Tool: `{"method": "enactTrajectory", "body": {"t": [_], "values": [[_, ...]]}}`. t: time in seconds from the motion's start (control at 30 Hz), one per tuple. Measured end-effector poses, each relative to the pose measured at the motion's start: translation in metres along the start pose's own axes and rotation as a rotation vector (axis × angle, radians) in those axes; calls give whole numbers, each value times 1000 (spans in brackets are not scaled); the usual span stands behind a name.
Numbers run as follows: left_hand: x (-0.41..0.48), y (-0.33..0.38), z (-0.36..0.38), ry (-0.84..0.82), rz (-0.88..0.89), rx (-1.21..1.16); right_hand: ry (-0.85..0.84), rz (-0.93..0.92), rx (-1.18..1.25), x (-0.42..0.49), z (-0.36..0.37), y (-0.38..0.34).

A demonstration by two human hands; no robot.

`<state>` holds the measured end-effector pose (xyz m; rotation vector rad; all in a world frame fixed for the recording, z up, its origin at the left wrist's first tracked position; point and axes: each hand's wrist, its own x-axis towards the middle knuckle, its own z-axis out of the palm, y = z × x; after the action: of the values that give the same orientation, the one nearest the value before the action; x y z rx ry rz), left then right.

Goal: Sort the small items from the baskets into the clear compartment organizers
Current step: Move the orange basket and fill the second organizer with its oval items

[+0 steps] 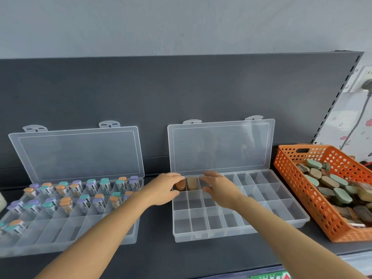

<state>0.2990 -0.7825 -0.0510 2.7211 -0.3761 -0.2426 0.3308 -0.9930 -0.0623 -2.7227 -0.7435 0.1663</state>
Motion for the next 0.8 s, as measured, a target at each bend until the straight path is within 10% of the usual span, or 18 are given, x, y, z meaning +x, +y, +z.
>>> {"method": "enactTrajectory", "body": {"t": [0.8], "values": [[38,130,2,153,244,-55,296,119,60,-91,-69,67]]}}
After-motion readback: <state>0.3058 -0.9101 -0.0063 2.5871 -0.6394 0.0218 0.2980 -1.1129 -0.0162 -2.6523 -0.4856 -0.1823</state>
